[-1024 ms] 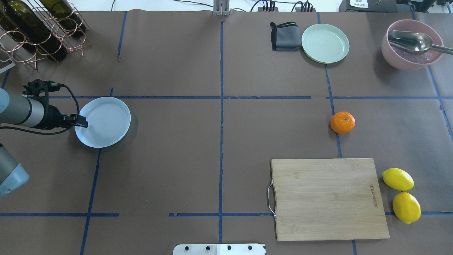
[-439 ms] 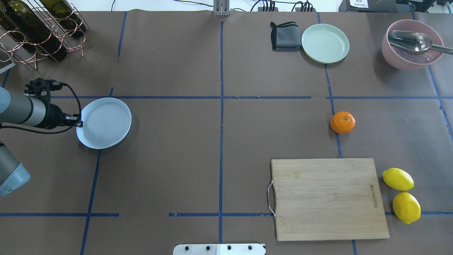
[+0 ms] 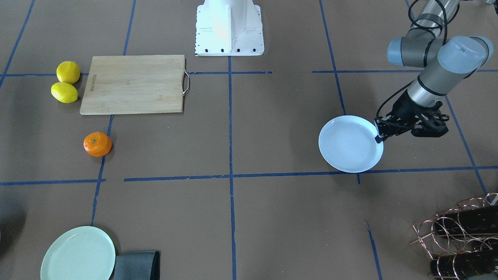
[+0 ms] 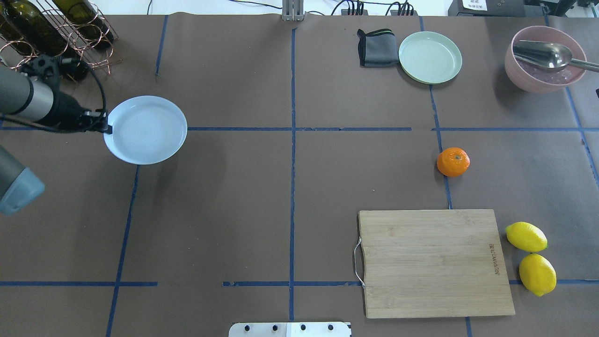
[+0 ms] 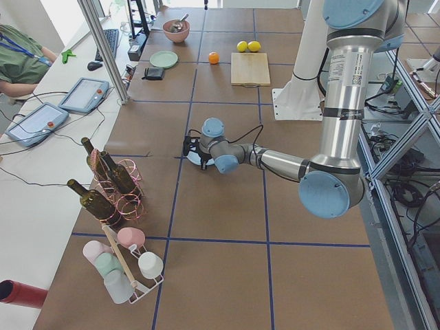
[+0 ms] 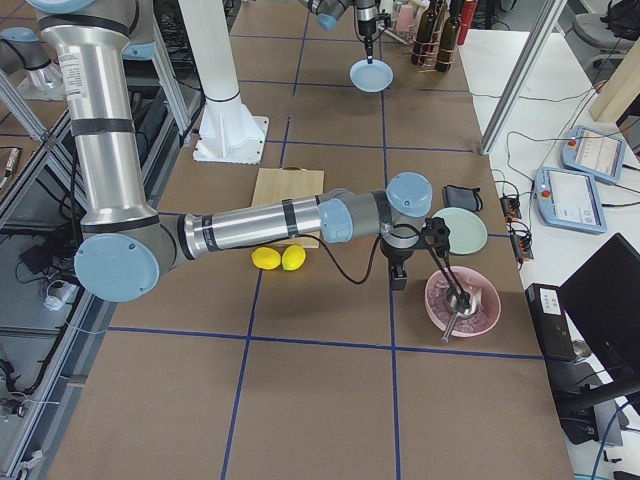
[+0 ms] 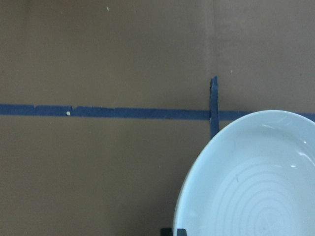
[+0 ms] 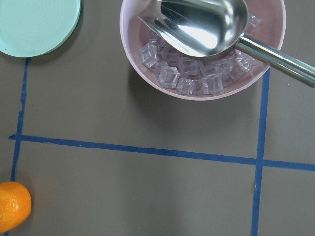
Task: Pick orange to plate
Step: 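Slide the plate with the left gripper to center while the right arm reaches out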
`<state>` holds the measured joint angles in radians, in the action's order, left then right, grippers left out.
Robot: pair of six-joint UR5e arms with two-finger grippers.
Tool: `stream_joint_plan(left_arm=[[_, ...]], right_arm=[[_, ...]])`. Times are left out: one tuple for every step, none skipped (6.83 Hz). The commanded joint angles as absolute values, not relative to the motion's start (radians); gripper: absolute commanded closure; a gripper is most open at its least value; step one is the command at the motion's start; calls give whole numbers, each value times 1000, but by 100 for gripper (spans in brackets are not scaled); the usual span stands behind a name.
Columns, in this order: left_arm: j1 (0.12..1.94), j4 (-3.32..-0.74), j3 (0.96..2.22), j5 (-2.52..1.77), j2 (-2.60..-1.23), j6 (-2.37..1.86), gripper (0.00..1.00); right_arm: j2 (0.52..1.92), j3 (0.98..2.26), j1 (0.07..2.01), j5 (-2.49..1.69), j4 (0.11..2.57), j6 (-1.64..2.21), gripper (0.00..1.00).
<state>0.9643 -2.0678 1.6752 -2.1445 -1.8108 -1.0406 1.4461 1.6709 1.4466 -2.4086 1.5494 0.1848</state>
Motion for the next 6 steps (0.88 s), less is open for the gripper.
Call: stream_joint_plan(left_arm=[[982,-1864,1669,-2161,-2015,-1063,100],[921,-1879,1658,-2161,-2049,-1198,100],[843,-1894,1619,-2146,-2116,-1333,100],[757,-1945,1576,-2066,-2161,-1453,100],[683,-2051,1518,-2002,-2183,-1576,100],[626,-2092,1467,-1934,-2216,-1629,100]], right_arm=[[1440,1692,1398,-2408,1549,251,0],[1439,1744,1332,-2396,1546,359,0],[1436,1764,1275,-2370,1489,482,0],[1434,1764,1211,-2318,1383,615,0],[1434,1769,1159,-2283,1340,697,0],[1433,1793,1119,-2260,1338,734,0]])
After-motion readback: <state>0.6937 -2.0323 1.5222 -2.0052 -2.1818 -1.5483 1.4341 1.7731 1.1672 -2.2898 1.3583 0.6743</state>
